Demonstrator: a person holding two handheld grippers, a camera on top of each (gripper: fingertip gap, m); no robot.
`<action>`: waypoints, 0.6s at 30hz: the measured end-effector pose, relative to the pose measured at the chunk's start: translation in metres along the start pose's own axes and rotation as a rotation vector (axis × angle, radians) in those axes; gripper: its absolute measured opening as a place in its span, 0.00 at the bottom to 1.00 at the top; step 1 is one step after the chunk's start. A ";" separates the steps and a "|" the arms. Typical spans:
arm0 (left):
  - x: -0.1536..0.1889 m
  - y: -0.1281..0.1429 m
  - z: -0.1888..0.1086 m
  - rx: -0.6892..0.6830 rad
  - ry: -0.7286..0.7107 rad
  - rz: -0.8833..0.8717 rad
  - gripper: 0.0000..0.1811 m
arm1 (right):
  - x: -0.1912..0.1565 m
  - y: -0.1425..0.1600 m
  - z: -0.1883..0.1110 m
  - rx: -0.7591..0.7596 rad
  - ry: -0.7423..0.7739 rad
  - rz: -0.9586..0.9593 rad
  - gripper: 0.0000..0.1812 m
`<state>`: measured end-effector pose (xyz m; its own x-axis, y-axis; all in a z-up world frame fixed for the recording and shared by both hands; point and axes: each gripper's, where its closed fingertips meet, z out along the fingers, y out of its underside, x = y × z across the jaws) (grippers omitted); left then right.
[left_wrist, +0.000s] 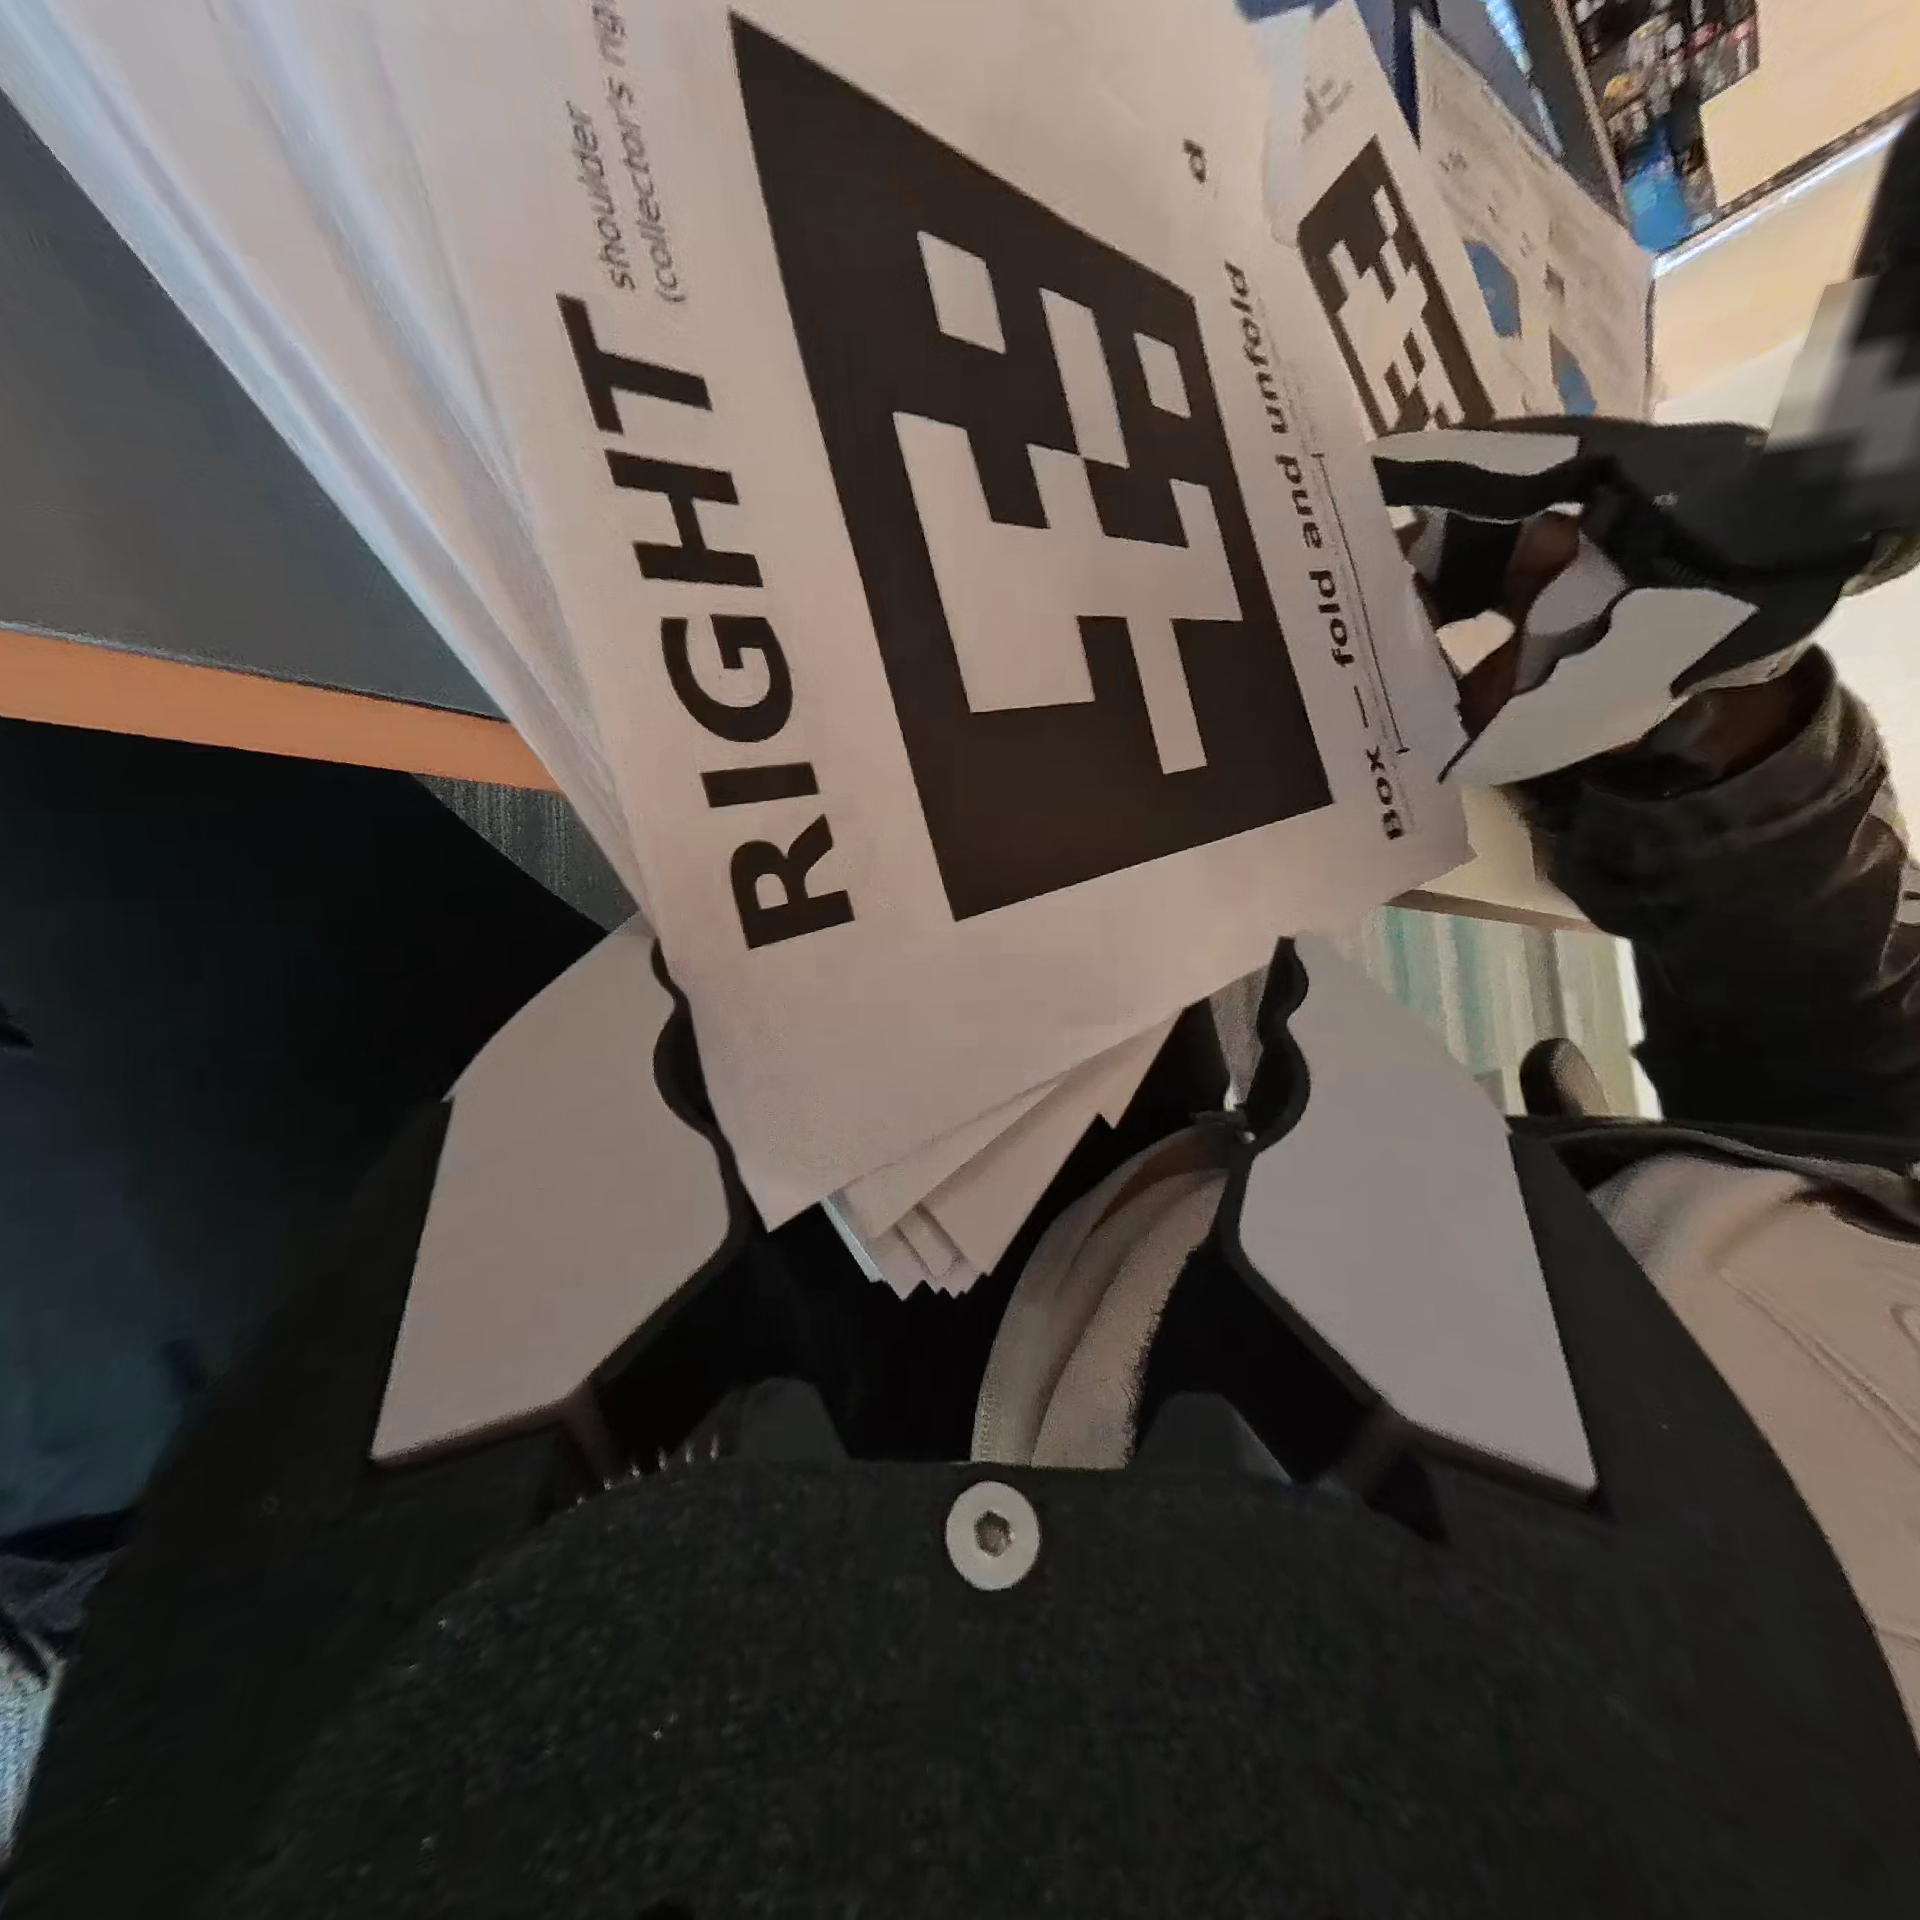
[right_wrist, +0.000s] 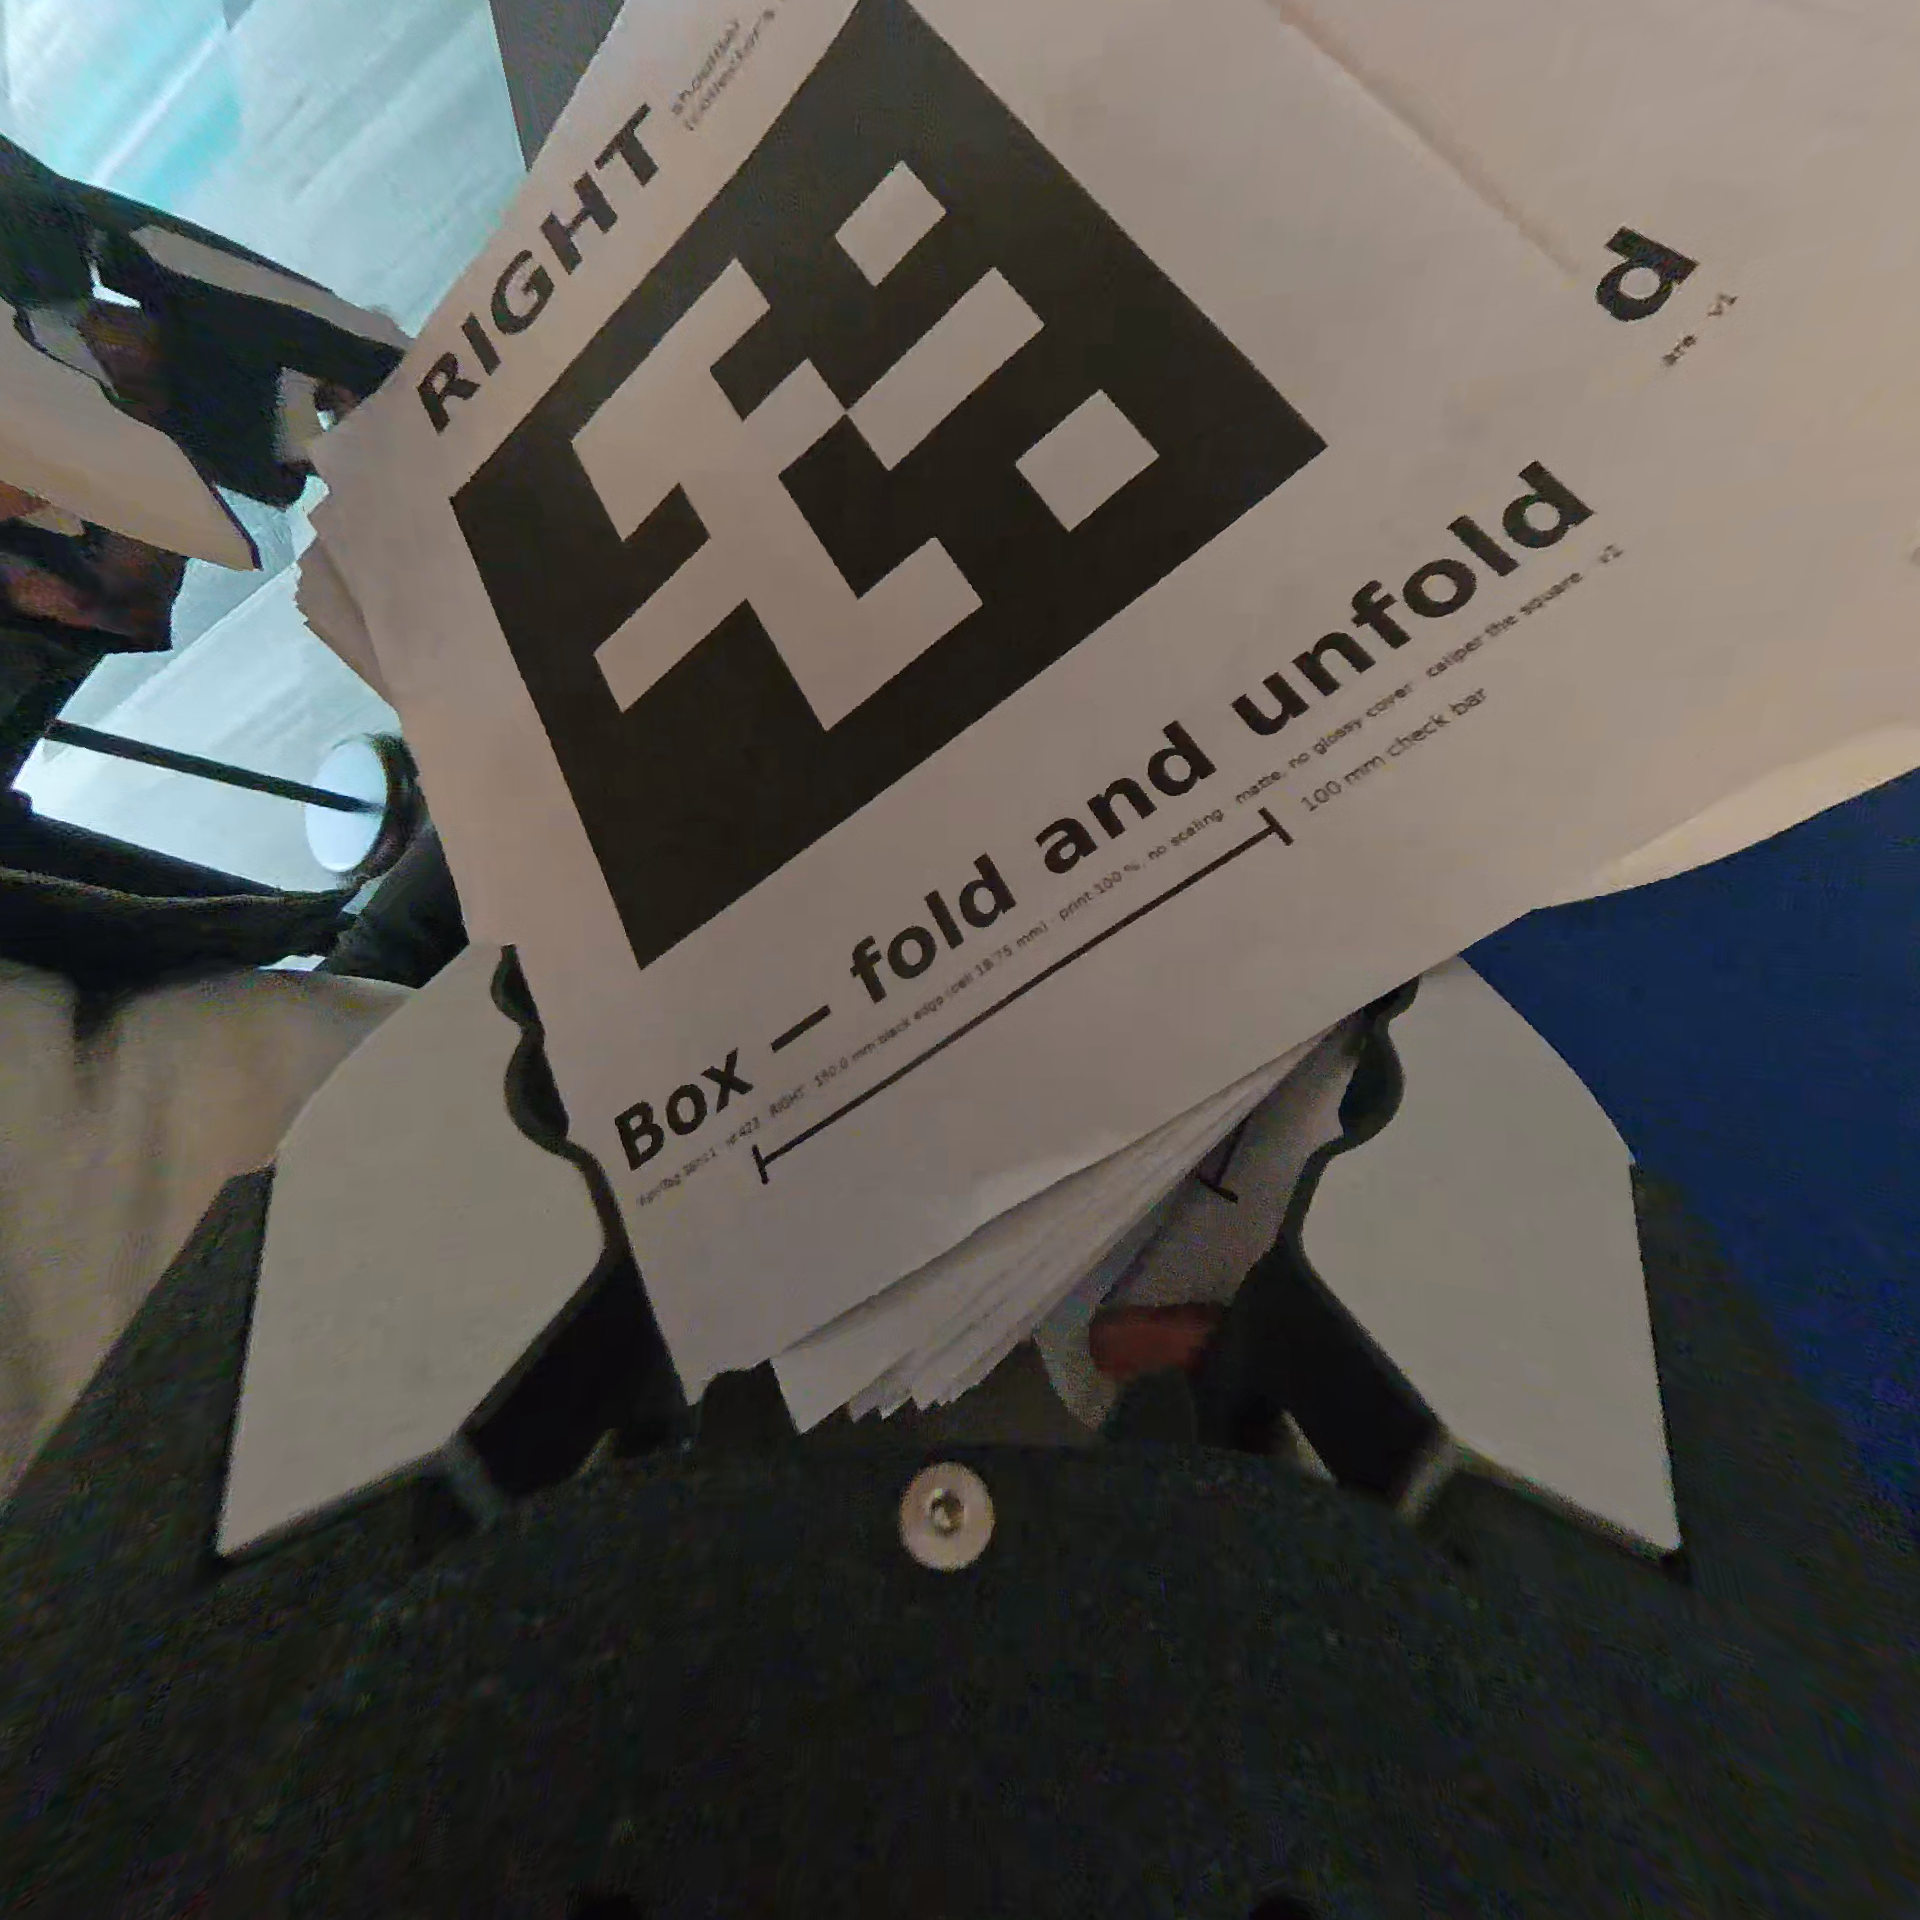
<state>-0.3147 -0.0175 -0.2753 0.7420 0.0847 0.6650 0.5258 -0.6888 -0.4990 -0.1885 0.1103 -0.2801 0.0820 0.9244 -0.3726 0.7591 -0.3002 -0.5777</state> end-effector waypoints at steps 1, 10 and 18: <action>0.001 -0.001 -0.003 0.005 0.025 -0.009 0.56 | 0.003 0.001 -0.002 -0.020 -0.004 -0.008 0.79; -0.015 -0.002 -0.036 0.165 0.087 -0.124 0.48 | 0.076 -0.044 -0.052 -0.023 0.084 -0.100 0.73; 0.008 0.035 -0.024 0.295 0.133 -0.377 0.68 | 0.052 -0.128 0.005 -0.303 -0.244 -0.719 0.81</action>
<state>-0.3003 -0.0585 -0.2745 0.4284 0.1826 0.8850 0.8569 -0.3928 -0.3337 -0.2847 0.1952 -0.2295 -0.6081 0.7789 -0.1535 0.7168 0.4556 -0.5278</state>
